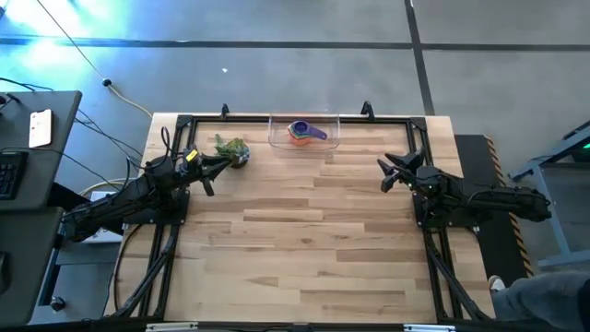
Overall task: Nest measuring cups in basket
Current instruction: Return to Home Position
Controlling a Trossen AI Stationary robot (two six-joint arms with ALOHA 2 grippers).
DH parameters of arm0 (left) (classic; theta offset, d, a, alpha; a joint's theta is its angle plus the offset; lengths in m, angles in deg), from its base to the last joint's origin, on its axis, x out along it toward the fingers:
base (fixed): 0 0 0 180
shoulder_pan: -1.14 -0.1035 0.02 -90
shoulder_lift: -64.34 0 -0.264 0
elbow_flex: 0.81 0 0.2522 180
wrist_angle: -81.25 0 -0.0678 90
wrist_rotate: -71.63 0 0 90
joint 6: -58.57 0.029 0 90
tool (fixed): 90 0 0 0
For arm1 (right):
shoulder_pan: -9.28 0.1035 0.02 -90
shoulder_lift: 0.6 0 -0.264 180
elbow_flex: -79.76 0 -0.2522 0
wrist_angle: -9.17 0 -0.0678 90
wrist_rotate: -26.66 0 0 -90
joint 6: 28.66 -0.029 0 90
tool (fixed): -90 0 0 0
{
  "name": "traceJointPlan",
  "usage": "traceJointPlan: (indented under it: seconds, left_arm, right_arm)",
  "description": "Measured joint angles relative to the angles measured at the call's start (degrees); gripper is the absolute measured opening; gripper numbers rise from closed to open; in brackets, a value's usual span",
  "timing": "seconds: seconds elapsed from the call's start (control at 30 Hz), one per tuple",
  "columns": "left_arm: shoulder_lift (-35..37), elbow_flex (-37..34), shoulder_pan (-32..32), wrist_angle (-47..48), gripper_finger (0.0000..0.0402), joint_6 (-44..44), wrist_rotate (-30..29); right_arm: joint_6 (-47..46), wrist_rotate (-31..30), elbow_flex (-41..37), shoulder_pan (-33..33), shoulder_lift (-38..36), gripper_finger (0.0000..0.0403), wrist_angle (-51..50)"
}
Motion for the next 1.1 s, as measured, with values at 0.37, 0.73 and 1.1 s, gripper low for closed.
traceJointPlan:
  seconds: [0.37,0.73,1.1]
  left_arm:
    - [0.00,0.00,0.00,-0.02,0.0085,-0.61,0.00]
    - [0.00,0.00,0.00,-0.02,0.0085,-0.61,0.02]
    - [0.00,0.00,0.01,-0.04,0.0085,-0.61,0.02]
  right_arm:
    - [-2.76,0.97,0.00,0.00,0.02,0.0165,0.00]
    - [-2.75,1.07,-0.02,0.00,0.02,0.0165,0.00]
    - [-2.75,1.09,-0.02,0.00,0.02,0.0165,0.00]
